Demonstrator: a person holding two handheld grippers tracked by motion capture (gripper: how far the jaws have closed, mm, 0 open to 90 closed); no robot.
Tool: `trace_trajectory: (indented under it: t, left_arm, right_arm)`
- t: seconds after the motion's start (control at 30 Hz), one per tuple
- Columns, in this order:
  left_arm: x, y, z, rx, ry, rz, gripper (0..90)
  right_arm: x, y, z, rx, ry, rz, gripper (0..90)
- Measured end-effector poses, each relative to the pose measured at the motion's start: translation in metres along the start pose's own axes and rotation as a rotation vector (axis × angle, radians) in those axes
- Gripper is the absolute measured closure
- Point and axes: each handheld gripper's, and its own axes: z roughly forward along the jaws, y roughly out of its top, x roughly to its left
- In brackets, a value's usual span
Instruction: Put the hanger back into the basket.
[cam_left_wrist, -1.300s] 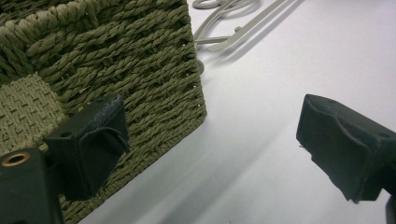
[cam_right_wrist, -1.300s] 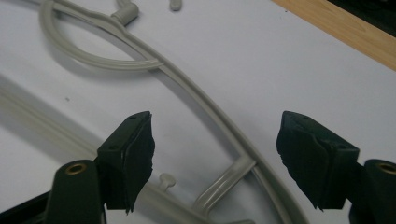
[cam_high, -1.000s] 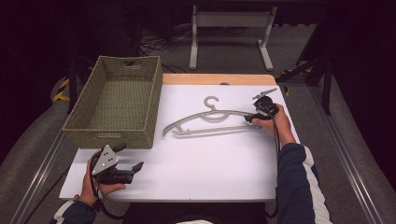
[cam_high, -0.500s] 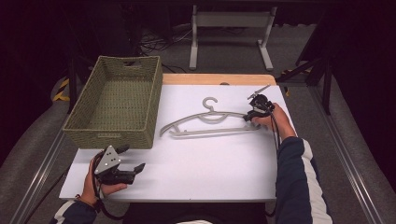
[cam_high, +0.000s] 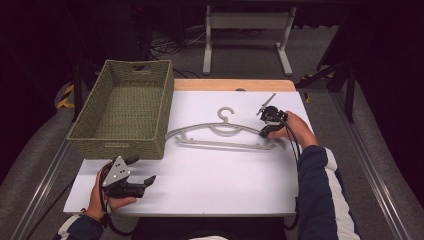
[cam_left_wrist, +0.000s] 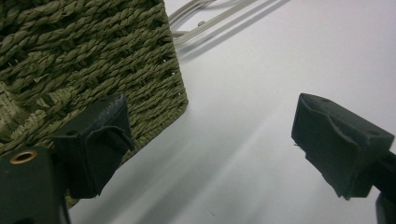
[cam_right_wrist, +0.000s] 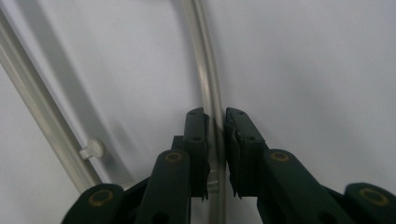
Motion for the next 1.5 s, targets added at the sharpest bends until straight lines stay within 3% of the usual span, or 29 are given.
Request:
trace_trajectory:
  t: [0.17, 0.27, 0.3, 0.33, 0.4, 0.5, 0.6, 0.73, 0.8, 0.83, 0.9, 1.0, 1.2, 1.37, 1.43, 1.47, 1.5]
  left_arm:
    - [-0.001, 0.001, 0.001, 0.007, 0.001, 0.007, 12.9]
    - [-0.002, 0.001, 0.002, 0.012, 0.001, 0.012, 13.3]
    - [-0.002, 0.001, 0.002, 0.012, 0.001, 0.012, 13.4]
    - [-0.002, 0.001, 0.002, 0.013, -0.001, 0.012, 13.8]
    - [-0.003, 0.002, 0.002, 0.016, -0.002, 0.015, 13.9]
    - [-0.004, 0.002, 0.004, 0.020, -0.004, 0.011, 14.4]
    - [-0.005, 0.004, 0.006, 0.023, -0.005, 0.009, 14.8]
    - [-0.011, 0.008, 0.008, 0.015, -0.022, 0.028, 15.1]
    - [-0.012, 0.011, 0.010, 0.014, -0.025, 0.032, 15.3]
    - [-0.014, 0.014, 0.011, 0.005, -0.029, 0.036, 15.3]
    - [-0.018, 0.022, 0.010, -0.012, -0.034, 0.054, 15.7]
    - [-0.022, 0.032, 0.006, -0.046, -0.036, 0.070, 15.9]
    - [-0.027, 0.042, -0.005, -0.081, -0.013, 0.079, 16.0]
    - [-0.022, 0.050, -0.020, -0.116, 0.013, 0.063, 16.4]
    - [-0.022, 0.052, -0.022, -0.113, 0.023, 0.060, 16.3]
    - [-0.019, 0.054, -0.024, -0.094, 0.017, 0.081, 16.3]
    - [-0.019, 0.053, -0.024, -0.088, 0.015, 0.081, 16.3]
  right_arm:
    - [0.003, -0.005, 0.000, -0.048, -0.018, 0.016, 80.9]
    - [0.015, -0.008, 0.000, -0.061, -0.089, -0.031, 82.4]
    - [0.015, -0.008, 0.000, -0.061, -0.089, -0.031, 82.4]
    - [0.024, -0.015, -0.002, -0.084, -0.113, -0.058, 83.1]
    - [0.027, -0.020, -0.004, -0.105, -0.103, -0.068, 83.1]
    - [0.034, -0.043, -0.012, -0.222, -0.071, -0.030, 83.2]
    - [0.041, -0.053, -0.017, -0.262, -0.077, -0.020, 83.3]
    - [0.058, -0.064, -0.024, -0.359, -0.132, -0.018, 83.3]
    - [0.062, -0.064, -0.027, -0.365, -0.158, -0.032, 83.4]
    - [0.068, -0.064, -0.034, -0.384, -0.198, -0.052, 83.3]
    - [0.076, -0.065, -0.047, -0.409, -0.230, -0.093, 83.3]
    - [0.086, -0.072, -0.064, -0.448, -0.249, -0.133, 83.3]
    - [0.095, -0.088, -0.083, -0.484, -0.251, -0.177, 83.3]
    - [0.116, -0.099, -0.097, -0.523, -0.256, -0.246, 83.3]
    - [0.119, -0.099, -0.098, -0.525, -0.258, -0.255, 83.3]
    - [0.122, -0.098, -0.098, -0.529, -0.261, -0.263, 83.3]
    - [0.131, -0.095, -0.099, -0.529, -0.267, -0.289, 83.3]
